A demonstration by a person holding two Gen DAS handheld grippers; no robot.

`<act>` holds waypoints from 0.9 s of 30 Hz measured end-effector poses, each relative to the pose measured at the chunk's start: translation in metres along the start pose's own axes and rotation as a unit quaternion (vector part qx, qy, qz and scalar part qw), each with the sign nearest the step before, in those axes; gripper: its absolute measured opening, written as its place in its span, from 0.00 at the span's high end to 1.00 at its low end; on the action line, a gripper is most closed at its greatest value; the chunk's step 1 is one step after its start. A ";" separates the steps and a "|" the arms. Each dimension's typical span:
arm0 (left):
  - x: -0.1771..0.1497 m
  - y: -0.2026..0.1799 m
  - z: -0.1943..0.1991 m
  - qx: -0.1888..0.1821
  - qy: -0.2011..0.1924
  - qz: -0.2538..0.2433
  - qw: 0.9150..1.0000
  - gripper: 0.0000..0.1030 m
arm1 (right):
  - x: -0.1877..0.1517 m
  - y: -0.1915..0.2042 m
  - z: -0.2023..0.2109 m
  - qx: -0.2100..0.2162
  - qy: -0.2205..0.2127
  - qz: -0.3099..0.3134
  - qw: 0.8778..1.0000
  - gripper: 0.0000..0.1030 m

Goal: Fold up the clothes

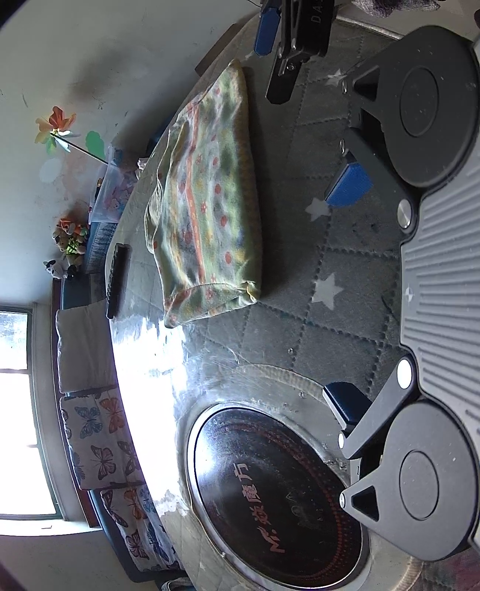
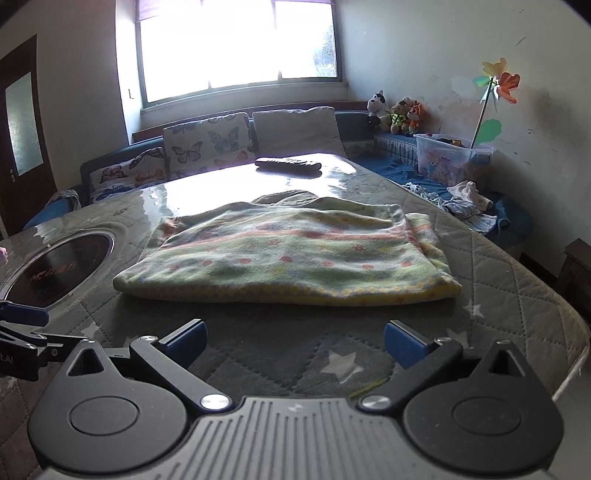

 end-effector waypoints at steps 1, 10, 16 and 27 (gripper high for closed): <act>-0.001 0.000 0.001 -0.001 -0.001 -0.001 1.000 0.00 | -0.001 0.002 0.000 0.000 0.001 0.001 1.000 0.00; -0.005 0.002 0.011 -0.003 -0.007 -0.002 1.000 0.00 | -0.004 0.010 0.002 0.007 0.010 0.004 1.000 0.00; -0.009 0.002 0.014 -0.001 -0.009 -0.003 1.000 0.00 | -0.005 0.015 0.004 0.005 0.012 0.008 1.000 0.00; -0.013 0.002 0.021 -0.003 -0.013 -0.004 1.000 0.00 | -0.003 0.021 0.012 0.004 0.008 0.013 1.000 0.00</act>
Point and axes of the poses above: each gripper's, at about its wrist camera, not at the fingertips, and z roughly against the way its jaws point, y to its left, x to its top, the point moved 8 cm from there along -z, roughly the way its jaws point, and after that the axes turned 15 degrees about z, right-handed, at the moved point
